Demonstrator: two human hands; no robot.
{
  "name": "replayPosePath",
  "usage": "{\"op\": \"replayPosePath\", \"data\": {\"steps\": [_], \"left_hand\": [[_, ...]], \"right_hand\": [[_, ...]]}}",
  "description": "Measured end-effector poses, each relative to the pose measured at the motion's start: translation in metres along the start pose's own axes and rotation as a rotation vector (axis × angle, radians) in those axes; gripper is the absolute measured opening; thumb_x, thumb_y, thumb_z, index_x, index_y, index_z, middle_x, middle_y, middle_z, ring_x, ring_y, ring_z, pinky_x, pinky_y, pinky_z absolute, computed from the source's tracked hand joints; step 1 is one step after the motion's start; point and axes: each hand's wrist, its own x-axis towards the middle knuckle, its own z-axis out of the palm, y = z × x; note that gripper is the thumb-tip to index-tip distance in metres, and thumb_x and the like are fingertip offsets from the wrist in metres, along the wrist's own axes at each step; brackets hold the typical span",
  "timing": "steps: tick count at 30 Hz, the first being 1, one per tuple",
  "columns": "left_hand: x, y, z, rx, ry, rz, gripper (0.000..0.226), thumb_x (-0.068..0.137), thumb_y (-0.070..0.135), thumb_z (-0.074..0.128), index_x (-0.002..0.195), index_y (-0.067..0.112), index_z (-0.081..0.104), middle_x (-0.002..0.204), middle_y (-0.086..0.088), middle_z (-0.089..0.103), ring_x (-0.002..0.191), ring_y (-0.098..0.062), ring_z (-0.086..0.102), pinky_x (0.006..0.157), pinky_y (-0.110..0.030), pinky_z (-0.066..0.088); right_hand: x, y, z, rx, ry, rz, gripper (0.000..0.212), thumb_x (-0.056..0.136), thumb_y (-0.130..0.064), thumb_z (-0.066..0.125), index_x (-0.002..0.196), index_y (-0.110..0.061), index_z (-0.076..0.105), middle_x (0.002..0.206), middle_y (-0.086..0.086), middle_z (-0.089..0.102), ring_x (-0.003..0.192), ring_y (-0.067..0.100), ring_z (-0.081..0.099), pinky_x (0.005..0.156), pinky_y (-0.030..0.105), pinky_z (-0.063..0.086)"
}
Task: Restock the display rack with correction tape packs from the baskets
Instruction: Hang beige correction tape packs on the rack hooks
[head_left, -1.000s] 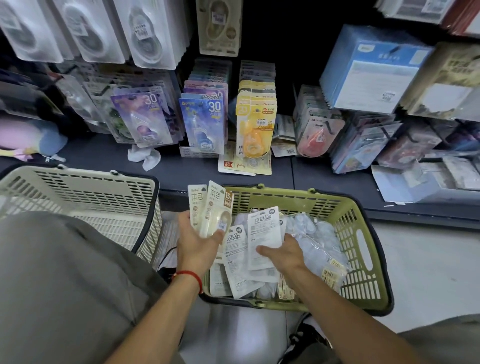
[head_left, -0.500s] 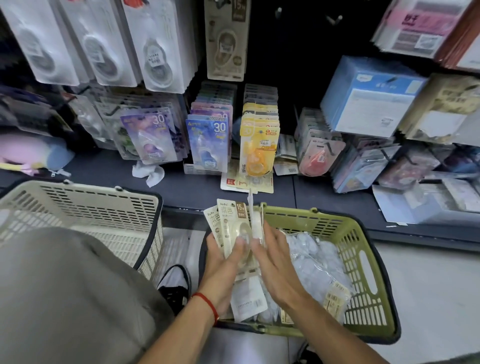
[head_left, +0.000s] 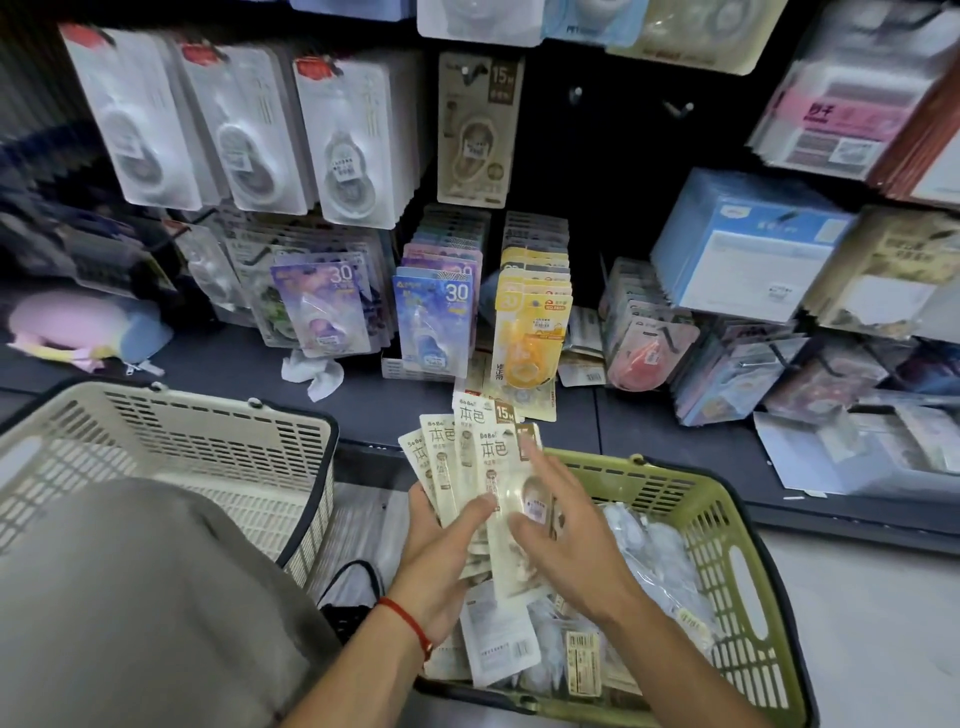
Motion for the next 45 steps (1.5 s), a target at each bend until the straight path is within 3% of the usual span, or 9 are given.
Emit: {"op": "replayPosePath", "data": {"steps": [4, 10, 17, 21, 24, 29, 35, 40, 45], "left_hand": [[0.003, 0.034, 0.007, -0.034, -0.075, 0.010, 0.067, 0.079, 0.025, 0.085, 0.136, 0.032, 0.051, 0.130, -0.006, 0.074, 0.116, -0.034, 0.073, 0.090, -0.059, 0.061], [0.017, 0.125, 0.025, 0.086, -0.250, 0.103, 0.069, 0.083, 0.018, 0.083, 0.142, 0.032, 0.049, 0.132, -0.002, 0.074, 0.117, -0.028, 0.073, 0.080, -0.048, 0.064], [0.042, 0.233, 0.020, 0.164, -0.215, 0.289, 0.073, 0.076, 0.009, 0.083, 0.139, 0.027, 0.051, 0.133, -0.009, 0.072, 0.118, -0.034, 0.072, 0.096, -0.062, 0.058], [0.049, 0.254, -0.005, 0.173, 0.001, 0.529, 0.077, 0.062, 0.024, 0.095, 0.128, 0.036, 0.056, 0.121, 0.005, 0.077, 0.111, -0.022, 0.075, 0.085, -0.045, 0.063], [0.054, 0.258, -0.017, 0.132, 0.071, 0.626, 0.070, 0.061, 0.026, 0.099, 0.115, 0.047, 0.060, 0.118, 0.009, 0.077, 0.108, -0.021, 0.076, 0.080, -0.051, 0.062], [0.055, 0.261, -0.016, 0.183, 0.118, 0.803, 0.074, 0.063, 0.033, 0.094, 0.125, 0.044, 0.055, 0.123, 0.012, 0.074, 0.113, -0.010, 0.073, 0.081, -0.022, 0.061], [0.055, 0.262, -0.009, 0.189, 0.116, 0.832, 0.065, 0.062, 0.042, 0.092, 0.114, 0.056, 0.055, 0.120, 0.016, 0.074, 0.109, -0.007, 0.074, 0.081, -0.027, 0.063], [0.056, 0.260, -0.004, 0.122, 0.064, 0.742, 0.073, 0.069, 0.025, 0.092, 0.129, 0.041, 0.053, 0.125, 0.010, 0.074, 0.116, -0.017, 0.073, 0.093, -0.051, 0.062], [0.055, 0.255, 0.004, 0.124, -0.043, 0.661, 0.084, 0.068, 0.025, 0.098, 0.137, 0.030, 0.050, 0.128, 0.004, 0.074, 0.120, -0.019, 0.072, 0.102, -0.051, 0.057]], "right_hand": [[0.012, -0.021, -0.020, 0.303, 0.032, 0.088, 0.113, 0.059, -0.059, 0.097, 0.152, -0.053, 0.035, 0.129, -0.029, 0.068, 0.120, -0.009, 0.063, 0.086, 0.016, 0.057], [0.051, -0.072, -0.043, 0.478, 0.103, -0.046, 0.088, 0.051, -0.051, 0.102, 0.128, -0.031, 0.065, 0.122, -0.005, 0.077, 0.113, 0.016, 0.074, 0.084, 0.028, 0.062], [0.113, -0.148, -0.051, 0.509, 0.255, -0.197, 0.057, 0.071, -0.047, 0.093, 0.119, -0.049, 0.063, 0.117, -0.010, 0.078, 0.106, 0.014, 0.076, 0.087, 0.042, 0.065], [0.153, -0.174, -0.055, 0.389, 0.291, -0.242, 0.052, 0.091, -0.022, 0.081, 0.133, -0.042, 0.058, 0.121, -0.013, 0.076, 0.111, 0.008, 0.073, 0.101, 0.048, 0.058], [0.173, -0.191, -0.053, 0.262, 0.337, -0.298, 0.055, 0.092, -0.022, 0.079, 0.139, -0.038, 0.056, 0.124, -0.015, 0.073, 0.114, 0.003, 0.069, 0.104, 0.047, 0.056], [0.191, -0.212, -0.054, 0.156, 0.428, -0.332, 0.049, 0.091, -0.027, 0.080, 0.135, -0.034, 0.061, 0.121, -0.017, 0.073, 0.110, 0.000, 0.069, 0.104, 0.045, 0.056], [0.195, -0.216, -0.054, 0.025, 0.464, -0.331, 0.033, 0.092, -0.036, 0.078, 0.123, -0.034, 0.068, 0.110, -0.016, 0.076, 0.104, 0.000, 0.071, 0.097, 0.035, 0.057], [0.194, -0.211, -0.043, -0.479, 0.568, -0.199, 0.074, 0.099, -0.052, 0.062, 0.159, -0.016, 0.037, 0.149, 0.007, 0.043, 0.140, 0.026, 0.038, 0.116, 0.045, 0.037], [0.178, -0.213, -0.019, 0.035, 0.103, -0.193, 0.050, 0.082, -0.072, 0.070, 0.117, -0.036, 0.073, 0.111, -0.019, 0.076, 0.103, -0.003, 0.070, 0.091, 0.032, 0.056]]}}
